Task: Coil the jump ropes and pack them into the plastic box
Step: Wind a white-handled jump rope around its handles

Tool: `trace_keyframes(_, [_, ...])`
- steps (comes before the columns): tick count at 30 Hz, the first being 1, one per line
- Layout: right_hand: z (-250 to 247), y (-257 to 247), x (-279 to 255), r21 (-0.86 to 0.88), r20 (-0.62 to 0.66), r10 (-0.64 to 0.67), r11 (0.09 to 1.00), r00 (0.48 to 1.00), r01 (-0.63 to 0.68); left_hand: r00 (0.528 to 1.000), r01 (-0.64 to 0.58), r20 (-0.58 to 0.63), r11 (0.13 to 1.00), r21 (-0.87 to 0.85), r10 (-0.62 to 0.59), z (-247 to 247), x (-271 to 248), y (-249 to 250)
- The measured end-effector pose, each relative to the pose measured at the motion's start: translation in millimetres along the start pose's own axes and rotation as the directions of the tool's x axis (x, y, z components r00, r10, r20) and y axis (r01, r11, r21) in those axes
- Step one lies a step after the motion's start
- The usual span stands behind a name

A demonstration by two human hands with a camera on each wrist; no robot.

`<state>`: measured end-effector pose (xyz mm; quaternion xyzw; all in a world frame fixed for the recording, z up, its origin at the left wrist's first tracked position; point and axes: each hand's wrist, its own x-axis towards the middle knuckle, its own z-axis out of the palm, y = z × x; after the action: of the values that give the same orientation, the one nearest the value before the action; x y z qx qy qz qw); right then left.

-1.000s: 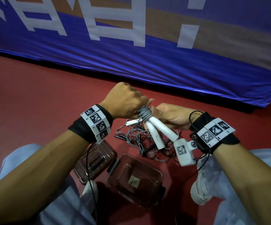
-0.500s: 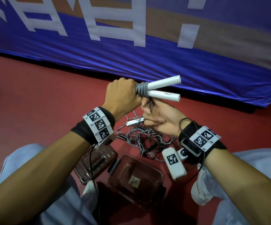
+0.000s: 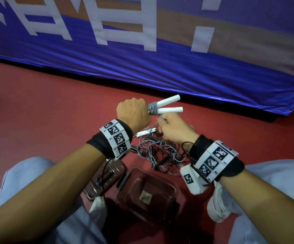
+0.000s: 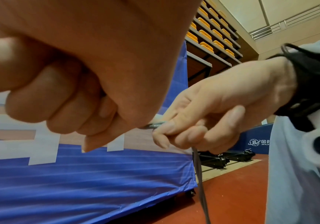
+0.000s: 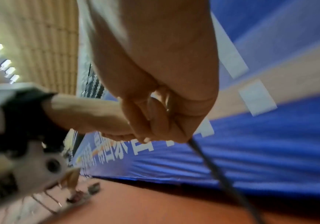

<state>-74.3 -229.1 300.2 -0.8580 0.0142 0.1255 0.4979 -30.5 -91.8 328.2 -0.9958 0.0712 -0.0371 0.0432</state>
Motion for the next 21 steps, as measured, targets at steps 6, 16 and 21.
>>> trace_keyframes(6, [-19, 3, -15, -0.825, -0.018, -0.337, 0.536, 0.941, 0.176, 0.980, -0.037, 0.197, 0.998, 0.052, 0.027, 8, 0, 3])
trace_keyframes(16, [-30, -4, -12, -0.843, 0.218, -0.243, 0.442, 0.945, 0.308, 0.925, -0.173, 0.365, 0.973, 0.151, 0.108, 13, -1, 7])
trace_keyframes(21, [-41, -1, -7, -0.863, 0.204, -0.195, 0.427, 0.959, 0.270, 0.883, -0.309, 0.430, 0.924, 0.228, 0.189, 27, -6, 21])
